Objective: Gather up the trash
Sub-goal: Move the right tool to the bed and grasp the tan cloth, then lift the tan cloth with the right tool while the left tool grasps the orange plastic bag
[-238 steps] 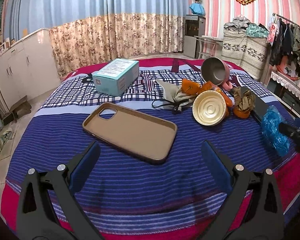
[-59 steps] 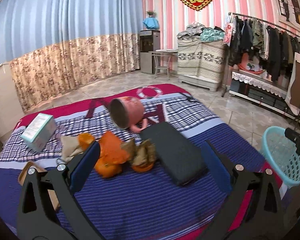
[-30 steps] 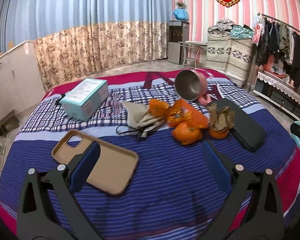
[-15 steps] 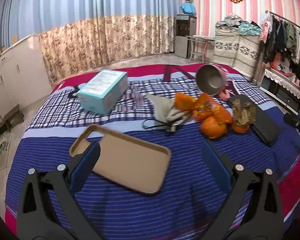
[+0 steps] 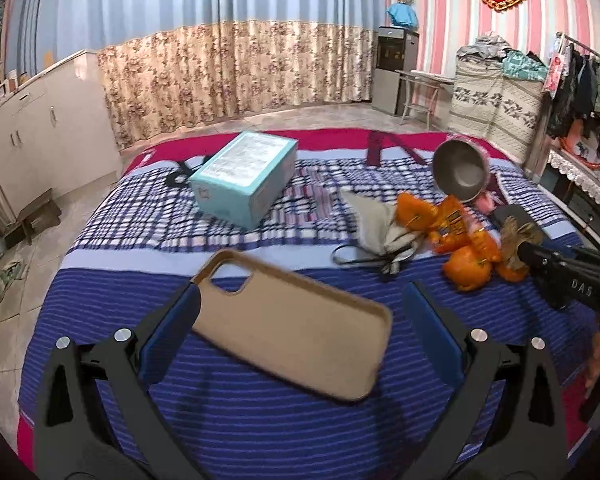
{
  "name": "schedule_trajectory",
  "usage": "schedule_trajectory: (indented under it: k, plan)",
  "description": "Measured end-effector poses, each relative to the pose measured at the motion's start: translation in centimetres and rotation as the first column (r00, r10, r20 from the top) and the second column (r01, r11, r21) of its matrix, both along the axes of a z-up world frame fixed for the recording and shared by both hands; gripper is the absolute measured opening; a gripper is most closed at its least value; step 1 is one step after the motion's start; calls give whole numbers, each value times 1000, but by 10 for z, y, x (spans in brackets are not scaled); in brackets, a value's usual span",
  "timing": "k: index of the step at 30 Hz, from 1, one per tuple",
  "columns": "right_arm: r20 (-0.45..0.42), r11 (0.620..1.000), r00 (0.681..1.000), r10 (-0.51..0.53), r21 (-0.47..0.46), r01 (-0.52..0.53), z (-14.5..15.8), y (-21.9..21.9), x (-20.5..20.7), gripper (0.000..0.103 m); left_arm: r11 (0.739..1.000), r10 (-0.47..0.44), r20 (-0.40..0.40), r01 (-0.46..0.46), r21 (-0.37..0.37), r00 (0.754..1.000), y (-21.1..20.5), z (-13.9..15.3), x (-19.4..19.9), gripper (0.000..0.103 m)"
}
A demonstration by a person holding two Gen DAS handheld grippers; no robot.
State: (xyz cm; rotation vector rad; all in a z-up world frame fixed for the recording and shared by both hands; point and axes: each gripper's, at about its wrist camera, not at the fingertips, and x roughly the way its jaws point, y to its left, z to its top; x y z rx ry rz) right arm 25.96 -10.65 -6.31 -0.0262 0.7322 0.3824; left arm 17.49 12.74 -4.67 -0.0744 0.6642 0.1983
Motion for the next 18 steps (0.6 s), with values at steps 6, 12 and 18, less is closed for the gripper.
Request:
schedule_trajectory:
  k: [6, 12, 18]
  plan:
    - [62, 997, 995, -74, 29, 73, 28, -41, -27, 17, 996, -83, 26, 84, -17, 996, -40, 10, 19, 97]
    - [75, 978, 976, -204, -19, 206, 37, -95, -65, 17, 983, -181, 1, 181, 29, 984, -92, 5, 53, 95]
    - [67, 947, 945, -321, 39, 319, 34, -153, -79, 17, 973, -226, -84, 230, 32, 970, -118, -14, 92, 62]
